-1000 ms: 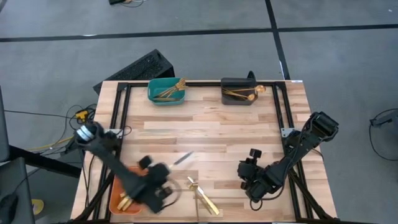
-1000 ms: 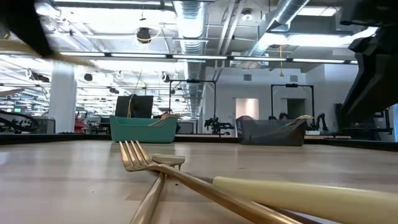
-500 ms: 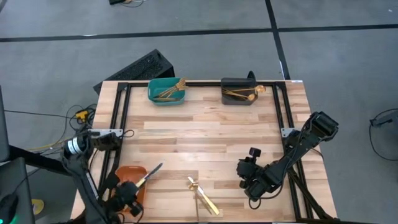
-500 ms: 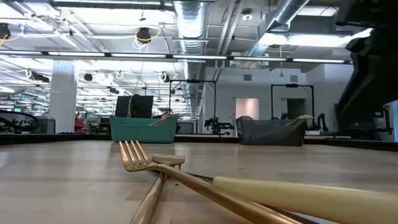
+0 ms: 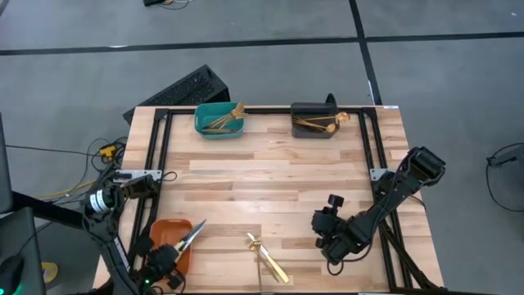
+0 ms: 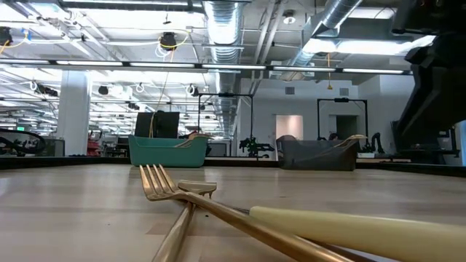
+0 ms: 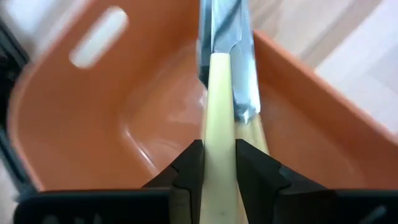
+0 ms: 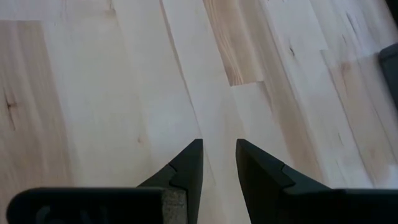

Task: Sort silverware by color (type)
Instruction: Put the yellow table knife into the orange bin, then move the silverware to the center of the table

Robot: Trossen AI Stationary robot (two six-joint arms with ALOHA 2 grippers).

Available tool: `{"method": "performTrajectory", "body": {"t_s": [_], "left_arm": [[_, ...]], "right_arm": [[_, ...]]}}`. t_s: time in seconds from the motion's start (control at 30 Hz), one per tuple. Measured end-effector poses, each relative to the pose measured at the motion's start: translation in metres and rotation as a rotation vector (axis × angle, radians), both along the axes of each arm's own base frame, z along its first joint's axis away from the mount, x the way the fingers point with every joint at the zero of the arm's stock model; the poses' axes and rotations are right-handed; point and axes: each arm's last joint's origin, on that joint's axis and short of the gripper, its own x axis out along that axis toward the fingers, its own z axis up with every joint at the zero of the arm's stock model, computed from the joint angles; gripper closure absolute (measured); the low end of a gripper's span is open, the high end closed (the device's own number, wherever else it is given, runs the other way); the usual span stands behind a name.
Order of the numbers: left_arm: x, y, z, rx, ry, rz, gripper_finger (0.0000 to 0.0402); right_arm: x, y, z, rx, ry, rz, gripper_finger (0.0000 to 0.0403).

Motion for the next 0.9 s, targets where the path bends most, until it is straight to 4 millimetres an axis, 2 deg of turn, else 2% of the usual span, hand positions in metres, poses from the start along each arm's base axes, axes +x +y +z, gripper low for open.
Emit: {"method": "performTrajectory", "body": {"t_s": [0.1,0.27,0.5,0.63,0.73,0.83,0.9], "left_arm": [[0.001,0.000,0.007,0.024,-0.006,-0.001,0.0320],[0.007,-0.002,0.025,0.058,-0.061,-0.023,0.0275],[0.015,-0.003,0.034,0.038,-0.105,-0.017,0.0215],[0.037,0.001,0.035,0.077,-0.296,-0.067,0.0206],[0.059,0.005,0.036,0.126,-0.411,-0.151,0.0206],[0.082,0.009,0.035,0.142,-0.419,-0.213,0.0205],[0.098,0.013,0.033,0.122,-0.350,-0.265,0.0205]], "right_arm": [[0.001,-0.001,0.000,0.013,0.014,-0.003,0.0282],[0.003,-0.001,0.000,0.031,0.004,-0.008,0.0282],[0.024,0.013,0.001,0.168,-0.196,0.010,0.0282],[0.047,0.022,-0.003,0.260,-0.294,0.078,0.0282],[0.064,0.025,-0.011,0.361,-0.267,0.201,0.0282],[0.079,0.023,-0.016,0.451,-0.277,0.270,0.0282],[0.085,0.018,-0.016,0.466,-0.275,0.282,0.0282]]}}
